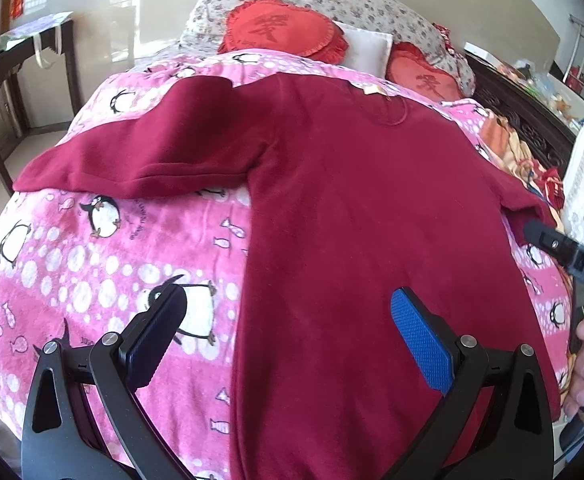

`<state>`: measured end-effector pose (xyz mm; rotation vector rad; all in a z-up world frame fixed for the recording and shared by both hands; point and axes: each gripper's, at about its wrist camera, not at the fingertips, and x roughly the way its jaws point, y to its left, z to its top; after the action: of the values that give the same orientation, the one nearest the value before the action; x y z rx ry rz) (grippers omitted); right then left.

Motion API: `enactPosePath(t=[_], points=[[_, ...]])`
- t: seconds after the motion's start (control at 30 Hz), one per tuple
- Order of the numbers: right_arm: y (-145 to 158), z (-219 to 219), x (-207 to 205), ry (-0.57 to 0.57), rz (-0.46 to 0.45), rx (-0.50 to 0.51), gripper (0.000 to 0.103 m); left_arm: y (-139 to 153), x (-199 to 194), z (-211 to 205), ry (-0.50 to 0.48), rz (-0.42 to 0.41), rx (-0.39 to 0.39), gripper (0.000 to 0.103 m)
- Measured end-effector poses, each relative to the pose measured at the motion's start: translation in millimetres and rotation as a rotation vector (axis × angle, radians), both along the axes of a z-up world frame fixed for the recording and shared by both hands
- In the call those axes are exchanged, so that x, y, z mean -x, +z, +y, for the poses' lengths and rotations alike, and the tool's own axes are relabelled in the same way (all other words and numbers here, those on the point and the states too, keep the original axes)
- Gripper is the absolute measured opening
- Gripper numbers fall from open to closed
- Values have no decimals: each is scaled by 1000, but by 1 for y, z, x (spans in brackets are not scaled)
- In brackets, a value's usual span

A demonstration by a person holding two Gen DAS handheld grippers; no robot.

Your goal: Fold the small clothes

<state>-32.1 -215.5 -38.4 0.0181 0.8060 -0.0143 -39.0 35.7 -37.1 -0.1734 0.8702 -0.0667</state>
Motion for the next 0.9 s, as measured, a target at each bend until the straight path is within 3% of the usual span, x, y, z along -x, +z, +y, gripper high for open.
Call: enactPosePath(t=[0.33, 0.53, 0.77, 0.83, 0.9], points=[[-26, 11, -25, 44, -5, 34, 100, -3, -1, 4, 16, 8, -7, 103], [-55, 16, -38, 80, -24, 112, 100, -2, -9, 20, 26, 4, -34, 103], [-93, 0, -53, 77, 57, 50, 100, 8, -30, 93, 154, -15, -77, 103], [-96, -3, -55, 73, 65, 28, 102, 9, -37, 124, 188, -24, -49, 103], [-97, -2, -56, 75, 67, 31, 103, 6, -44, 164, 235, -3, 43, 103]])
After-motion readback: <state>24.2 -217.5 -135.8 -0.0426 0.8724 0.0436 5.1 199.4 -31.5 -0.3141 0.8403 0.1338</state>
